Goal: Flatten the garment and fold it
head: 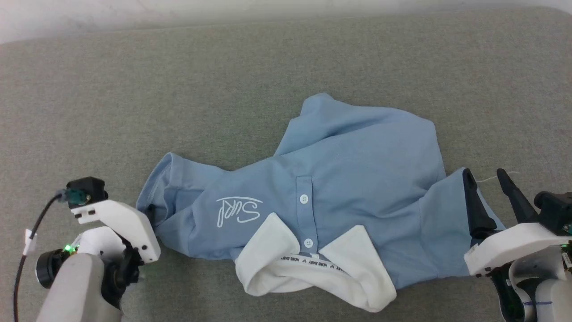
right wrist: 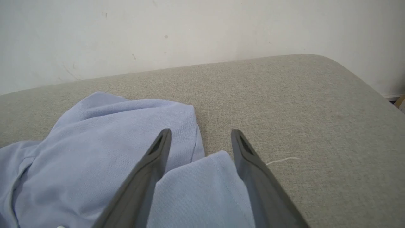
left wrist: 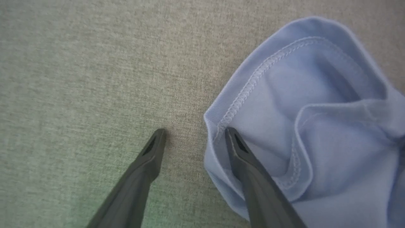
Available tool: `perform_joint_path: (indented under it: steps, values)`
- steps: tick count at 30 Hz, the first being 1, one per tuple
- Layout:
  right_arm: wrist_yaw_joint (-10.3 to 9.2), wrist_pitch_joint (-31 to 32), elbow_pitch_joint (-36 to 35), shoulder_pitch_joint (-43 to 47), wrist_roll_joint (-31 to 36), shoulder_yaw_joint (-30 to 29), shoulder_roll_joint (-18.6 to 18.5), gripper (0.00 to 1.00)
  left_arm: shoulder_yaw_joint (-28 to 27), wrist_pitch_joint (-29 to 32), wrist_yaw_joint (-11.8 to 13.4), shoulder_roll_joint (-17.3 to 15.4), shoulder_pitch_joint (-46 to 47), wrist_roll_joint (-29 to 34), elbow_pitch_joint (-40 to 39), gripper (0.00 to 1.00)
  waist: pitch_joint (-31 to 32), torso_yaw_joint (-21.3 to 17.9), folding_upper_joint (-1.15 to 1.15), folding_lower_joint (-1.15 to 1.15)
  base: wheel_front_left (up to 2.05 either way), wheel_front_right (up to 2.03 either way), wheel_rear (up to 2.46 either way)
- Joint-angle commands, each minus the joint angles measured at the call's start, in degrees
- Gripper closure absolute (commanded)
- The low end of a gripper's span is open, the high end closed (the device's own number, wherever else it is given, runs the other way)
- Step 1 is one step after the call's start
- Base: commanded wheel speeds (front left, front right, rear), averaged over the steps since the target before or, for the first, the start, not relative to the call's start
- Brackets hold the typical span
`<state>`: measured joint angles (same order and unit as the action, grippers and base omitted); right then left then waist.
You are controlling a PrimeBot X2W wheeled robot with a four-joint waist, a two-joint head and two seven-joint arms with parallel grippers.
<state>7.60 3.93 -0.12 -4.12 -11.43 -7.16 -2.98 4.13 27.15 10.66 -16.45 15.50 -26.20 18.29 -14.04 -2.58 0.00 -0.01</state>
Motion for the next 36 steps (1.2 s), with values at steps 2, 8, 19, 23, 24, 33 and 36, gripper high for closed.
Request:
perform_joint_path:
  steps: [2, 8, 19, 23, 24, 33, 36]
  values:
    - [-0.11, -0.4, 0.1, 0.1, -0.4, -0.3, 0.1, 0.0, 1.1, 4.4, 0.5, 0.3, -2.6, -0.8, 1.8, 0.69, -0.5, -0.7, 0.0, 0.01, 0.0, 0.0, 0.0]
    - [-0.11, 1.1, 1.3, 0.9, 1.1, -1.8, 0.1, 0.0, 1.4, 7.0, 0.5, -0.9, -4.8, -1.2, -3.7, 1.0, -0.3, -0.2, 0.0, 0.01, 0.0, 0.0, 0.0]
    - [-0.11, 18.9, 6.4, 4.3, 3.9, -10.6, 0.1, 0.0, -0.2, 6.1, 1.9, -0.6, -9.7, -2.8, -8.5, 1.0, 0.4, 1.4, 0.0, 0.01, 0.0, 0.0, 0.0]
    - [-0.11, 24.7, 6.6, 5.0, 4.5, -11.1, 0.1, 0.0, -0.4, 5.8, 1.9, -0.3, -10.9, -3.5, -9.7, 1.0, -0.1, 1.7, 0.0, 0.01, 0.0, 0.0, 0.0]
    - [-0.11, 25.7, 6.5, 5.0, 4.6, -10.8, 0.1, 0.0, -0.4, 5.8, 1.9, -0.2, -11.0, -3.8, -10.0, 1.0, -0.2, 1.8, 0.0, 0.01, 0.0, 0.0, 0.0]
    - [-0.11, 35.8, 5.0, 5.0, 3.9, -9.0, 0.1, 1.0, -0.1, 5.7, 1.6, 0.1, -11.6, -4.5, -11.4, 1.0, -0.5, 2.3, 0.0, 0.01, 0.0, 0.0, 0.0]
    - [-0.11, 37.4, 1.9, 5.4, 3.6, -9.4, 0.1, 1.0, -0.8, 4.4, 0.8, 0.4, -12.1, -5.8, -13.2, 1.0, 0.1, 2.3, 0.0, 0.01, 0.0, 0.0, 0.0]
